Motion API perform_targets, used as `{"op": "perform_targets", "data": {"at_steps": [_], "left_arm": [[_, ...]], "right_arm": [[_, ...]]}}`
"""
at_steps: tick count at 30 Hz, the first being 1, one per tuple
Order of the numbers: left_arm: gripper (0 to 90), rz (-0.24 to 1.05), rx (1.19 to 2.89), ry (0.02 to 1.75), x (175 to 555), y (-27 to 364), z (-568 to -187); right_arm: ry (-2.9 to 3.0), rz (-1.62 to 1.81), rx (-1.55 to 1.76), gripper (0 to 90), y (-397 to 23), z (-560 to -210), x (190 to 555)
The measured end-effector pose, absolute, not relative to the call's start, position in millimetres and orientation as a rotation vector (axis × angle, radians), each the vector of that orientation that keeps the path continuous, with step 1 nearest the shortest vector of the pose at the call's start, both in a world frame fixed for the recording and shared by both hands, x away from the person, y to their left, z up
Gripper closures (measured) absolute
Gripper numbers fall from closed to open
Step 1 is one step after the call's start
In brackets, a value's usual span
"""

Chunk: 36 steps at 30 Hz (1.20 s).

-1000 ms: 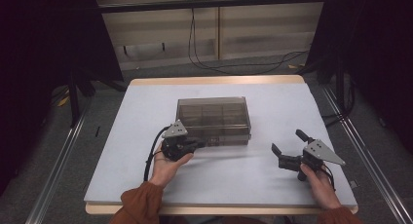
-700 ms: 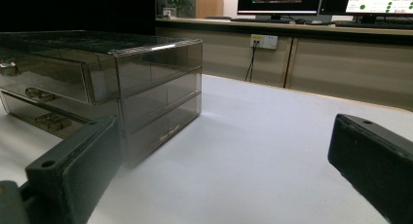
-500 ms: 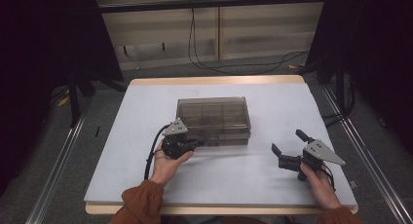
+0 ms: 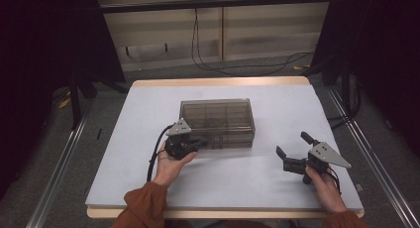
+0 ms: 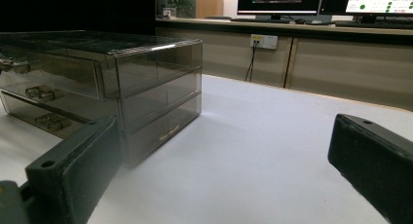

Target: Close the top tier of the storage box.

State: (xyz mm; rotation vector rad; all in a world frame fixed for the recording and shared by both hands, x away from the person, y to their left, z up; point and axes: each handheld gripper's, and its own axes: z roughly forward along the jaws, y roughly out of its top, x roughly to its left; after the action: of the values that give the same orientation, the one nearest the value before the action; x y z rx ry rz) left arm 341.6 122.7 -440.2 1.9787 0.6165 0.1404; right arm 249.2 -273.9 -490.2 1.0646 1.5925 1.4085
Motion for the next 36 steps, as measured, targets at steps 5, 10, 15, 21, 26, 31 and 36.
{"op": "perform_targets", "data": {"at_steps": [5,10,15,21,26,31,36], "left_arm": [[90.0,0.152,1.983,0.624,342.7,122.3,-440.2],[90.0,0.147,1.98,0.627,343.7,121.6,-439.4],[90.0,0.154,1.976,0.632,344.9,121.6,-440.1],[90.0,0.147,1.967,0.644,346.9,121.5,-441.4],[90.0,0.142,1.963,0.644,348.0,121.6,-442.0],[90.0,0.144,1.968,0.658,348.8,122.0,-441.8],[90.0,0.139,1.955,0.667,350.8,121.9,-443.3]], "right_arm": [[1.592,1.409,1.064,0.0,-273.9,-490.3,249.2],[1.587,1.407,1.069,0.0,-273.9,-490.2,249.2],[1.587,1.406,1.068,0.0,-273.9,-490.2,249.3],[1.586,1.407,1.069,0.0,-273.8,-490.2,249.2],[1.588,1.406,1.067,0.0,-273.9,-490.2,249.2],[1.592,1.409,1.063,0.0,-274.0,-490.2,249.3],[1.592,1.408,1.064,0.0,-273.9,-490.3,249.2]]}}
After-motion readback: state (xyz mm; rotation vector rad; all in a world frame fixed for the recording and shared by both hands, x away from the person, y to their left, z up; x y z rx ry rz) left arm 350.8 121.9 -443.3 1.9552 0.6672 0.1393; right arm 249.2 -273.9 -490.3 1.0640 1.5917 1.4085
